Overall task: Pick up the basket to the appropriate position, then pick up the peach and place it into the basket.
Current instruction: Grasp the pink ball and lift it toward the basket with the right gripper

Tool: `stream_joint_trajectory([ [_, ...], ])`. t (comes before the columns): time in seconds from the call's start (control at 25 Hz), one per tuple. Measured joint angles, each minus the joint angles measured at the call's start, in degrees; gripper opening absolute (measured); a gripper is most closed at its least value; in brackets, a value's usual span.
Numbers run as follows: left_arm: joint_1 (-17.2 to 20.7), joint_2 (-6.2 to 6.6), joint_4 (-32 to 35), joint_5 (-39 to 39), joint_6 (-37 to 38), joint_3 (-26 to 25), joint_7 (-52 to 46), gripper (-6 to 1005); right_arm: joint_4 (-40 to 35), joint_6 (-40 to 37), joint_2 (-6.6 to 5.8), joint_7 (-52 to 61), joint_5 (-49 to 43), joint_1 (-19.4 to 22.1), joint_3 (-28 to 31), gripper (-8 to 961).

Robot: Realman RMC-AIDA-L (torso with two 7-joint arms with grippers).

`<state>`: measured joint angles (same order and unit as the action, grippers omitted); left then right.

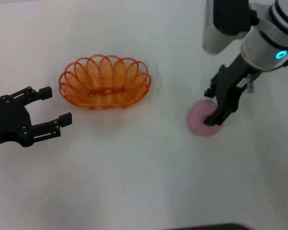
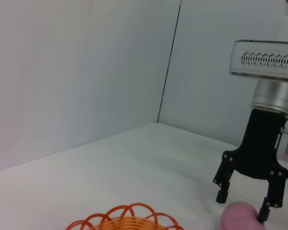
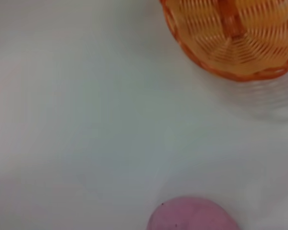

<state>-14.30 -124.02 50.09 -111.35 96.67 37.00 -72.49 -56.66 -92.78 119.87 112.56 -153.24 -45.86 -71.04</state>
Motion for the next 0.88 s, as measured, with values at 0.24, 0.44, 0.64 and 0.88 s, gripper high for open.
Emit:
stream_joint_trajectory([
  [0.24, -0.44, 0.0, -0.33, -0.02, 0.01, 0.0, -0.89, 860, 2.2, 0.68, -0.05, -0.35, 0.21, -0.6, -1.3, 745],
  [0.44, -0.7, 0.0, -0.63, -0.02, 0.01, 0.0, -0.9, 860, 2.22, 0.77, -0.08, -0.55, 0.3, -0.54, -1.35, 666],
  [0.64, -1.07, 0.07, -1.19, -0.02, 0.05, 0.0, -0.9, 860, 2.23, 0.4, -0.08, -0.86, 0.32, -0.48, -1.45, 478],
  [0.88, -1.2, 0.09, -1.24, -0.02, 0.14, 0.0, -0.94, 860, 1.66, 0.07, -0.17, -1.17, 0.55, -0.43, -0.97, 269],
])
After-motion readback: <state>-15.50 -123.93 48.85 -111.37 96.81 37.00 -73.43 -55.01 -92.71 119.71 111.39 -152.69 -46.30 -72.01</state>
